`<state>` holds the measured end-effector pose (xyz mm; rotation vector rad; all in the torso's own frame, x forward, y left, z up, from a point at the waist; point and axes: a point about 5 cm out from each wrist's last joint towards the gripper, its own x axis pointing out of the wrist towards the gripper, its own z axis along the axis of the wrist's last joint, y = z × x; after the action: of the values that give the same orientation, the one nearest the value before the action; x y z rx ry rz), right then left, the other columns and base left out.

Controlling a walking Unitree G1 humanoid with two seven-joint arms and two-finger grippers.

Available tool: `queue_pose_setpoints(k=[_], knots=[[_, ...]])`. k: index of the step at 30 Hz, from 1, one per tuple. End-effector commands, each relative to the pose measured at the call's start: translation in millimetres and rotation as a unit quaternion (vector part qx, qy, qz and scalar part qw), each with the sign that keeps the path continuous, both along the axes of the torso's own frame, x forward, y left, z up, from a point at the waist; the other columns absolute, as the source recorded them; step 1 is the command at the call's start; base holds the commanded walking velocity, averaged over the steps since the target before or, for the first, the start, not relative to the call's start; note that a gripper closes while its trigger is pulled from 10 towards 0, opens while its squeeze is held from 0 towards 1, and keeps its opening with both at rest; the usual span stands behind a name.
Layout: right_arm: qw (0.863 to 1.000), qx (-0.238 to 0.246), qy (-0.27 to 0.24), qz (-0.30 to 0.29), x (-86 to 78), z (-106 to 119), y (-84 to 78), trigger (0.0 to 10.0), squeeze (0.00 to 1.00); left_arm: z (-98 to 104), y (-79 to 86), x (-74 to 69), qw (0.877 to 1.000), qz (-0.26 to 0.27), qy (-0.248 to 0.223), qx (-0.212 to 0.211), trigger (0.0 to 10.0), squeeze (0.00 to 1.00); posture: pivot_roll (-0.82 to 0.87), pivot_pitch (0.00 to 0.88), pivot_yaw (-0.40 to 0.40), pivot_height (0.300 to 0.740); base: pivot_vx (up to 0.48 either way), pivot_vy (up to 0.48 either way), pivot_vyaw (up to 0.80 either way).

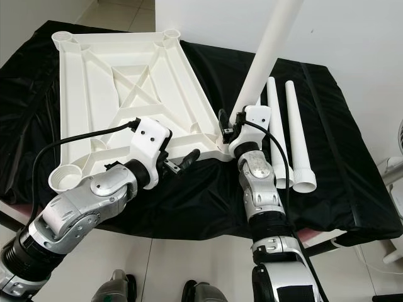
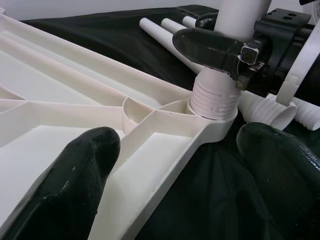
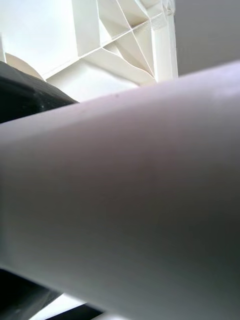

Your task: Building children table

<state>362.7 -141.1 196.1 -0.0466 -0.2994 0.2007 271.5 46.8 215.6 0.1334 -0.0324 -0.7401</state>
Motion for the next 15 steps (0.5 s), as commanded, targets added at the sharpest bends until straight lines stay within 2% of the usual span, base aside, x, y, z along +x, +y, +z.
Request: queue_pose_setpoints(k=[1, 5, 8, 13, 15], knots=[[0.998, -0.038, 0.044, 0.011, -1.6, -22.3, 0.3, 10.0, 0.00, -0.8, -14.4, -16.6, 0.986, -0.165, 0.016, 0.017, 10.0, 0.00, 0.13, 0.153, -0.089, 0.740, 0.000, 0.000, 0.00], [0.996, -0.079, 0.037, 0.021, -3.7, -24.7, 0.1, 10.0, 0.00, -0.7, -13.5, -16.3, 0.986, -0.165, 0.017, 0.017, 10.0, 0.00, 0.13, 0.151, -0.086, 0.740, 0.000, 0.000, 0.00], [0.995, -0.090, 0.031, 0.032, -6.8, -26.3, 0.8, 10.0, 0.00, -0.3, -13.0, -16.4, 0.986, -0.165, 0.018, 0.016, 10.0, 0.00, 0.13, 0.150, -0.084, 0.740, 0.000, 0.000, 0.00], [0.995, -0.087, 0.034, 0.038, -9.4, -29.9, 1.6, 10.0, 0.00, 0.3, -12.0, -16.0, 0.986, -0.165, 0.019, 0.016, 10.0, 0.00, 0.13, 0.152, -0.081, 0.740, 0.000, 0.000, 0.00], [0.996, -0.068, 0.044, 0.025, -10.3, -34.1, -2.8, 10.0, 0.00, 0.9, -12.1, -16.3, 0.986, -0.166, 0.020, 0.016, 10.0, 0.00, 0.13, 0.154, -0.077, 0.740, 0.000, 0.000, 0.00]])
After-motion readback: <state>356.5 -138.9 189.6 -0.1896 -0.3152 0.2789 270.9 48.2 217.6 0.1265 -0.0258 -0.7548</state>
